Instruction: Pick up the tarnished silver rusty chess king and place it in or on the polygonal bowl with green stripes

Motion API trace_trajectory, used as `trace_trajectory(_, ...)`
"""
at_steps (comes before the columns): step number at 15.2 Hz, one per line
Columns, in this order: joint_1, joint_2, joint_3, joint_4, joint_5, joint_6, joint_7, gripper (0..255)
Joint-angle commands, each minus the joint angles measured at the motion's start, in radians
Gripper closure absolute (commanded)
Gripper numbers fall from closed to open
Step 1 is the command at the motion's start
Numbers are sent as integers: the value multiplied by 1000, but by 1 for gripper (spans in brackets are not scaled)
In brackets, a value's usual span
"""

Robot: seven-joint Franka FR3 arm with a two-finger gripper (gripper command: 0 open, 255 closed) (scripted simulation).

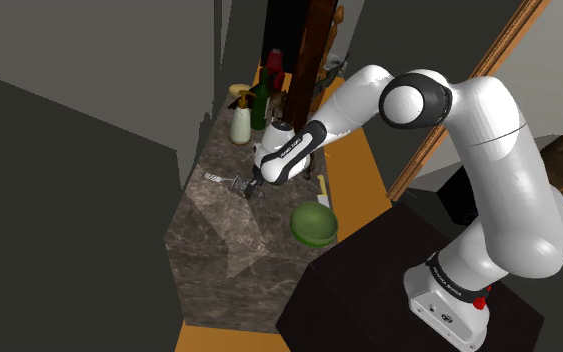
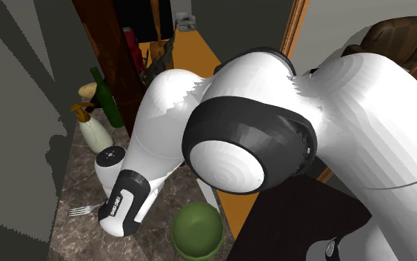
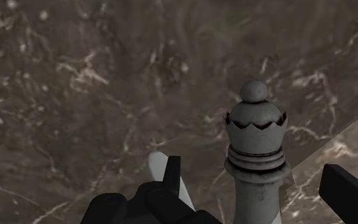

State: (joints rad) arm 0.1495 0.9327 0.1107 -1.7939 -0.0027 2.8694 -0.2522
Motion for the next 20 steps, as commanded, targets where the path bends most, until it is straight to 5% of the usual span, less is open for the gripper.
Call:
trace_trajectory(1, 0, 0, 0, 0, 0, 0, 0, 0)
trace_trajectory(2, 0, 0, 0, 0, 0, 0, 0, 0)
trace_trajectory(3, 0, 0, 0, 0, 0, 0, 0, 255)
trace_trajectory(20, -7, -105, 7, -58, 4, -46, 3, 255)
